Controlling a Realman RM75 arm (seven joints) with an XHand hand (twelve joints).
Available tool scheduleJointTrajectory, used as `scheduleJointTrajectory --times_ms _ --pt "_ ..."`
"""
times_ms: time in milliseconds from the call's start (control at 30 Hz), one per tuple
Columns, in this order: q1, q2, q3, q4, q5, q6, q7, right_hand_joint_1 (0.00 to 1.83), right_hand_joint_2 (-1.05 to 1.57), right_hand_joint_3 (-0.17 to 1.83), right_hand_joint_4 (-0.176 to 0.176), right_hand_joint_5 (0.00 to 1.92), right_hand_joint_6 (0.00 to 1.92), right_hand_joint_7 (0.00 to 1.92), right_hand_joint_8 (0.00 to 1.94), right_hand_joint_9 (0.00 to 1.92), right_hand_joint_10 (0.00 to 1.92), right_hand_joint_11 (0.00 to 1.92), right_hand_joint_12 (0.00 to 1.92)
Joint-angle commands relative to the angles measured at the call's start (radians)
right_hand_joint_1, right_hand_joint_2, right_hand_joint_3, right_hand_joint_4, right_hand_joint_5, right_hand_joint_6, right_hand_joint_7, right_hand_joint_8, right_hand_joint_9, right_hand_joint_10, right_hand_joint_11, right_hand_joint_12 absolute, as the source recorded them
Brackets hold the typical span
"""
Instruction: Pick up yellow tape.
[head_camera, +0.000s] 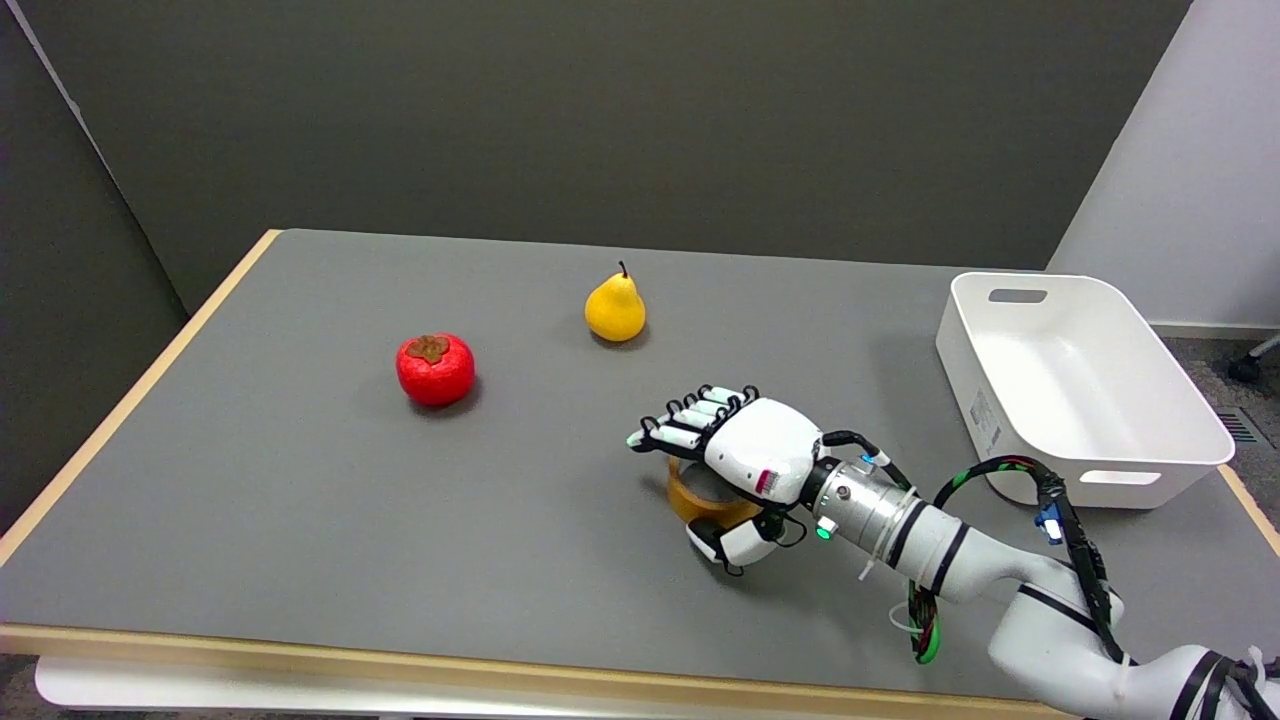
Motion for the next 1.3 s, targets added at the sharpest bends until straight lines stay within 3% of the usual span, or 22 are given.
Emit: scheduleJointTrajectory --times_ms 33,133,333,400,533,633,767,967,1300 --pt "0.003 0.017 0.004 -0.055 0.054 0.051 -0.001 1.0 0.66 0.97 0.176 0.31 0.72 0.44 0.55 0.46 0.94 0.47 1.54" --pt "0.003 0.017 0.005 -0.066 0.054 0.057 -0.001 1.05 0.7 0.95 0.176 0.39 0.98 0.53 0.71 0.52 1.03 0.52 1.58" --pt "0.007 0.017 0.009 -0.094 0.069 0.083 -0.001 1.08 0.79 0.89 0.165 0.47 1.22 0.64 0.97 0.62 1.17 0.6 1.65" --pt "0.009 0.017 0.012 -0.101 0.075 0.091 -0.001 1.14 1.22 0.14 -0.033 0.58 1.64 0.78 1.31 0.7 1.21 0.65 1.7" --pt "0.013 0.022 0.022 -0.112 0.079 0.101 -0.001 1.15 1.13 0.29 -0.045 0.6 1.62 0.83 1.29 0.74 1.29 0.71 1.71" --pt "0.016 0.027 0.028 -0.117 0.079 0.11 -0.001 1.16 1.12 0.31 -0.046 0.6 1.6 0.84 1.28 0.77 1.3 0.74 1.71" --pt "0.025 0.037 0.033 -0.12 0.079 0.116 0.006 1.17 1.08 0.35 -0.072 0.61 1.56 0.88 1.3 0.82 1.27 0.79 1.68" --pt "0.034 0.06 0.058 -0.11 0.079 0.136 -0.001 1.18 1.07 0.37 -0.073 0.62 1.56 0.88 1.29 0.84 1.28 0.8 1.67" --pt "0.024 0.157 0.285 0.069 0.079 0.162 -0.001 1.17 1.07 0.37 -0.067 0.62 1.56 0.88 1.28 0.84 1.28 0.8 1.68"
